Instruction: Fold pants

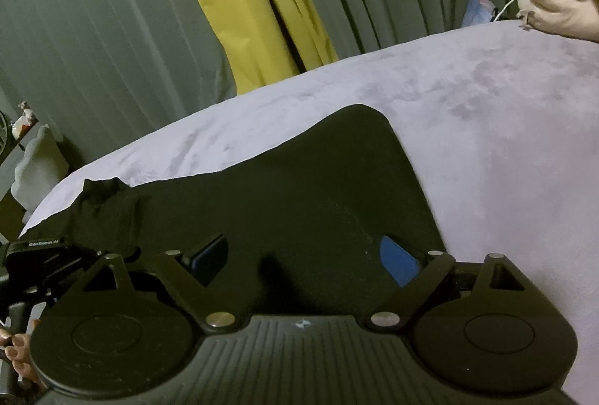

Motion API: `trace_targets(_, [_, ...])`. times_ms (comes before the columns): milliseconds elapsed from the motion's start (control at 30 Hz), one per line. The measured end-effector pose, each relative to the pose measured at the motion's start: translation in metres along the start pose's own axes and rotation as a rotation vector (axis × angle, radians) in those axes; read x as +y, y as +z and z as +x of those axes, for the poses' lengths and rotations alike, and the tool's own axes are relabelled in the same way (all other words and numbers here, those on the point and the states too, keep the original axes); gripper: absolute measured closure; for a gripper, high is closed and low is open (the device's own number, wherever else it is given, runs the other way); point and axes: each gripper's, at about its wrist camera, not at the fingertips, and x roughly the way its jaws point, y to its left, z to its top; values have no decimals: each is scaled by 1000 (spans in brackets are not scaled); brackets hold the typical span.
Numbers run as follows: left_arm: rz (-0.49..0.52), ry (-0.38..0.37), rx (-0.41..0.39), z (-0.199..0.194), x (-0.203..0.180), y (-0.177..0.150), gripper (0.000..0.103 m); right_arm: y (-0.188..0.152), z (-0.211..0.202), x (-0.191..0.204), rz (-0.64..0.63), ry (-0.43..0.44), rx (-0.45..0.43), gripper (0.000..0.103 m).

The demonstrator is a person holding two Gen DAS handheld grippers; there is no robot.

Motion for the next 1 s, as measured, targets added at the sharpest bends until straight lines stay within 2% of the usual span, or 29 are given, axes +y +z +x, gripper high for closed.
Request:
trace_targets(100, [145,20,-94,-22,-25,6,89,-3,-5,6,-1,-11,-12,14])
trace_targets(200, [335,120,-205,-43,-51,10,88,-2,-13,17,-39,-2,-36,14])
trace_targets(233, [379,165,-228,-47,-54,12,84,-2,-15,20,-49,3,-43,14])
trace_targets(300, [386,266,-246,-48,-51,17,72,-1,-15,26,-69,16,-37,14])
trace_targets(333, [380,345,-285,-50,-46,17,72,0,-12,29,-80,13,-29,14])
trace_targets(400, [350,418,-323,-53,-40,20,76,0,-6,34,-105,-12,-12,14])
trace_targets(467, [288,362,-326,-62,-32,25,68,1,-3,35,-98,-23,-11,14])
trace_targets(500, [279,342,-327,-62,-33,23,60,2,-3,36,-88,-20,-11,14])
trace_targets(567, [293,338,-319,-60,-35,18,54,3,-7,35,-67,-8,-25,14])
trace_targets(633, [336,352,-304,-55,-39,12,46,3,-10,32,-49,-25,-44,14])
trace_targets(700, [391,374,-283,-48,-43,7,38,0,-7,32,-69,-87,-36,14])
trace_targets(800, [480,441,-256,-37,-51,-1,34,-11,11,17,-78,-178,59,14])
trace_targets(833, [504,464,-257,-22,-55,-1,34,-15,19,7,-23,-183,99,13])
trace_targets(900, [551,493,-255,-22,-58,-10,31,-13,20,-3,64,-173,60,12])
trace_targets(1000, [591,519,-249,-19,-60,-15,28,-15,20,8,11,-218,39,12])
